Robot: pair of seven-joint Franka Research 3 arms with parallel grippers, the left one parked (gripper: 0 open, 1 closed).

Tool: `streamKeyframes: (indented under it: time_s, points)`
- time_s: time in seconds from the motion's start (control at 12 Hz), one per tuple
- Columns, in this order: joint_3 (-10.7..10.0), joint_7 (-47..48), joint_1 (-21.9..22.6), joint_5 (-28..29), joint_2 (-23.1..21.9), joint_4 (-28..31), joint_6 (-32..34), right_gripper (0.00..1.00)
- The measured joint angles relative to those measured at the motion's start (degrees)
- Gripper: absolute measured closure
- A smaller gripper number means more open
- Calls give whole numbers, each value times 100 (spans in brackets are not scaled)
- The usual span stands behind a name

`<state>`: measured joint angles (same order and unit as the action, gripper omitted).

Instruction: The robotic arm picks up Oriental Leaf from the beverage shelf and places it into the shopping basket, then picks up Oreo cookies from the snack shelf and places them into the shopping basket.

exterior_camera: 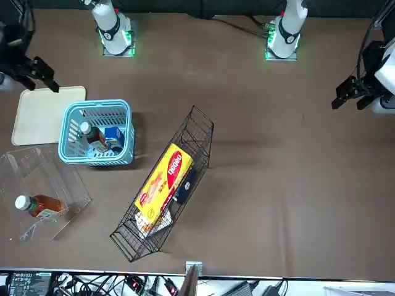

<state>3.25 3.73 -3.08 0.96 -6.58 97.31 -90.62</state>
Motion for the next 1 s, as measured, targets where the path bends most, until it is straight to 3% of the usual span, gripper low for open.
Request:
streamKeyframes:
  time_s: [0.25, 1.0]
  points:
    - [-193, -83, 0, -7, 13, -85, 9, 0]
    - [-186, -83, 25, -7, 147, -84, 12, 0]
